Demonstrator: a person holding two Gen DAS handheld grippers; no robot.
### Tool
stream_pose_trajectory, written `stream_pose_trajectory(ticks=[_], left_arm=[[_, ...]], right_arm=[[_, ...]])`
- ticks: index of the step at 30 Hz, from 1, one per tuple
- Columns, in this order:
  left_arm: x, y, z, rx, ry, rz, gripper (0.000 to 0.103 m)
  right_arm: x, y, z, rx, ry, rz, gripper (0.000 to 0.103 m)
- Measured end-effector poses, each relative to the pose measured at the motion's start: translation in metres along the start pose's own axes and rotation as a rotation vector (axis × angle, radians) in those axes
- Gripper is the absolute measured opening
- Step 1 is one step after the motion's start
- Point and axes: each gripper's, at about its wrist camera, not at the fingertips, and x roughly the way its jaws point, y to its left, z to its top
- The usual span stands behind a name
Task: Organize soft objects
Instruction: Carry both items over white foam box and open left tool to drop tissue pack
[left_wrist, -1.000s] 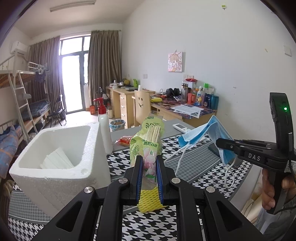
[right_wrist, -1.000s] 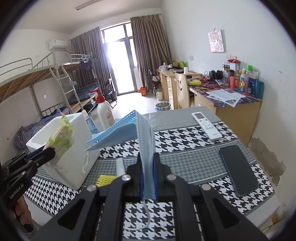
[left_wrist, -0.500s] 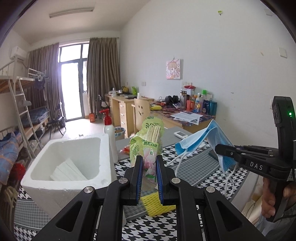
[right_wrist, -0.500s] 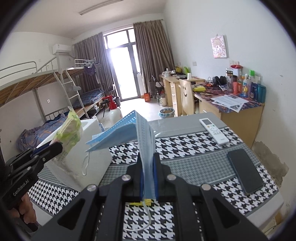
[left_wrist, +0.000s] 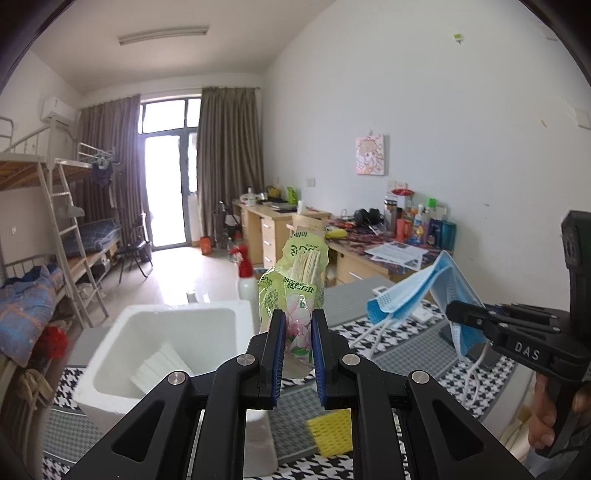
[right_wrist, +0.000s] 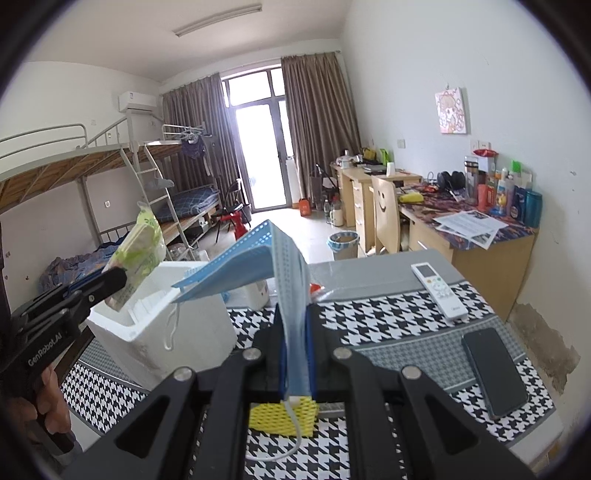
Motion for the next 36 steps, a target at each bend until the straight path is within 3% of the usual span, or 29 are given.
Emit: stream_pose_trajectory(ticks=[18,36], left_arm=[[-0.004,0.016,0.011,-0.013,-0.028,0.058,0.015],[0.002,0.051,0.007,-0.050,0.006,0.188,0.015]], right_arm=[[0.003,0.017,0.019,-0.026,-0.036,0.036,0.012],[0.024,0.044,0.030,-0.069,-0.029,0.114,0.012]])
